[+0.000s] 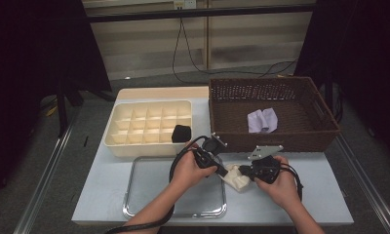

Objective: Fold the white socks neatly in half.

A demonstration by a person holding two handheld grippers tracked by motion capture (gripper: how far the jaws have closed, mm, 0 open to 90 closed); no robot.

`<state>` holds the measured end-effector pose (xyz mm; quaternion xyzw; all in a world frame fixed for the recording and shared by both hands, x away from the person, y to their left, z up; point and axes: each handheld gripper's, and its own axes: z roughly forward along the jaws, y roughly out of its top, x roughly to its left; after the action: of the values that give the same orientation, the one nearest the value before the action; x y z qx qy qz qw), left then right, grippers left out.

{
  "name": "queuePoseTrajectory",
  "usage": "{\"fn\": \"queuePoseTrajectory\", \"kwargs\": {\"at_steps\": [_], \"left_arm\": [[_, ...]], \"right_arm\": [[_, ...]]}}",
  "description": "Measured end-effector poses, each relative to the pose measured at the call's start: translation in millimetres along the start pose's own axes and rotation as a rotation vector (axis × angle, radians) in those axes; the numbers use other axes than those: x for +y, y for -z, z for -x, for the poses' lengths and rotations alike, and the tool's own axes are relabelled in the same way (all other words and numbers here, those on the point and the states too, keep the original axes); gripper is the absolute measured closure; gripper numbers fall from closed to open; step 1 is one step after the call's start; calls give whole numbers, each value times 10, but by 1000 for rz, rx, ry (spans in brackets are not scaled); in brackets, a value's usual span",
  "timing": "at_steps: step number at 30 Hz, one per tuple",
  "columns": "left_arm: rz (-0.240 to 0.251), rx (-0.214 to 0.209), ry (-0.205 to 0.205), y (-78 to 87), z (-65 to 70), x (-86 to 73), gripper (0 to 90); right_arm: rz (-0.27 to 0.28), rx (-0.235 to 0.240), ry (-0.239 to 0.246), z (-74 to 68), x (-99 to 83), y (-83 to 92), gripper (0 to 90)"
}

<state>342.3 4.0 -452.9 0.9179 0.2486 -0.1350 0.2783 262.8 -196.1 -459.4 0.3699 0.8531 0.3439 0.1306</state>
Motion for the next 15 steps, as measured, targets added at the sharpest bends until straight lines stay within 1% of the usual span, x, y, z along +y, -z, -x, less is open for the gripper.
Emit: {"fn": "queuePoseTrajectory", "kwargs": {"at_steps": [1,2,3,5,6,8,10,12,15], "left_arm": [[-10,0,-1,6,-9,2,807],[-10,-5,3,6,-13,2,808],[-12,-5,7,7,-10,4,808],[-15,-5,5,6,-9,10,808],[-16,-4,5,6,-8,12,808],[-11,-4,2,1,-9,13,808],[-9,-3,7,-1,-4,13,808],[-13,-4,3,3,-8,16,808],[-19,-11,10,11,-14,19,808]], "right_arm": [[1,0,3,1,1,0,865],[4,5,2,0,4,2,845],[2,1,-2,-5,13,17,826],[16,0,1,-7,37,55,815],[29,2,-4,-13,51,77,802],[46,-1,-2,-33,79,113,794],[58,-9,16,-52,100,131,806],[59,5,34,-74,116,138,846],[47,33,54,-125,120,106,900]]}}
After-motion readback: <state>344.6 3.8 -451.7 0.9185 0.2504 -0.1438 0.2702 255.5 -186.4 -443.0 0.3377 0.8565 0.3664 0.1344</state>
